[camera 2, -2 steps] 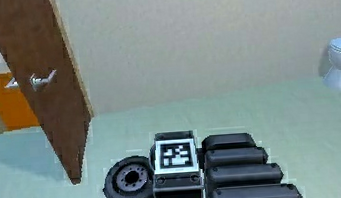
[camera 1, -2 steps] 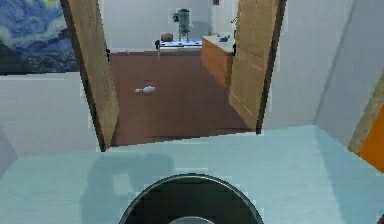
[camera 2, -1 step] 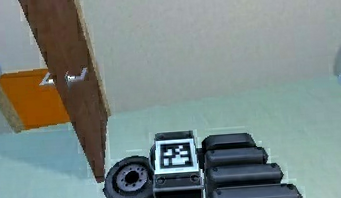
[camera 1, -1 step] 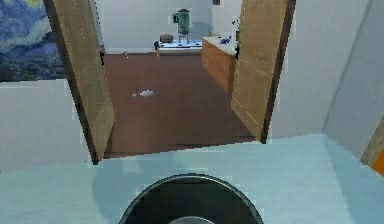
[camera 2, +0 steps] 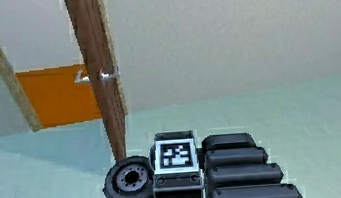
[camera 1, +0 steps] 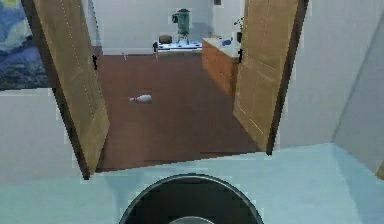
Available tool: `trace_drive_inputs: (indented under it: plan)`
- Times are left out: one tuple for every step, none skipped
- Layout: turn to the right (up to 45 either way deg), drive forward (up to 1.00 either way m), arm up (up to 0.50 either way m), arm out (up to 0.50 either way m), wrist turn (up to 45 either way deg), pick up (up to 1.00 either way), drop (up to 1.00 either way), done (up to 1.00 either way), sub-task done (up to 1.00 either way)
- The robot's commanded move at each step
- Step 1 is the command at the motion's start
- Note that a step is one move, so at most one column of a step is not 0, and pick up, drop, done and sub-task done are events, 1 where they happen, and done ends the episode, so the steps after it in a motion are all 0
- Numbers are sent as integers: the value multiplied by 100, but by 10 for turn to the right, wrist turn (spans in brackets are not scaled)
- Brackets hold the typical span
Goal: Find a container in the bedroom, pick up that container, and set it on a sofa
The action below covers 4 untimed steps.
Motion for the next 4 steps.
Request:
trace_drive_inputs:
  plan:
    - [270,0,0,0,0,0,0,0,0]
    - [0,100,0,0,0,0,0,0,0]
    - [150,0,0,0,0,0,0,0,0]
    - [0,15,0,0,0,0,0,0,0]
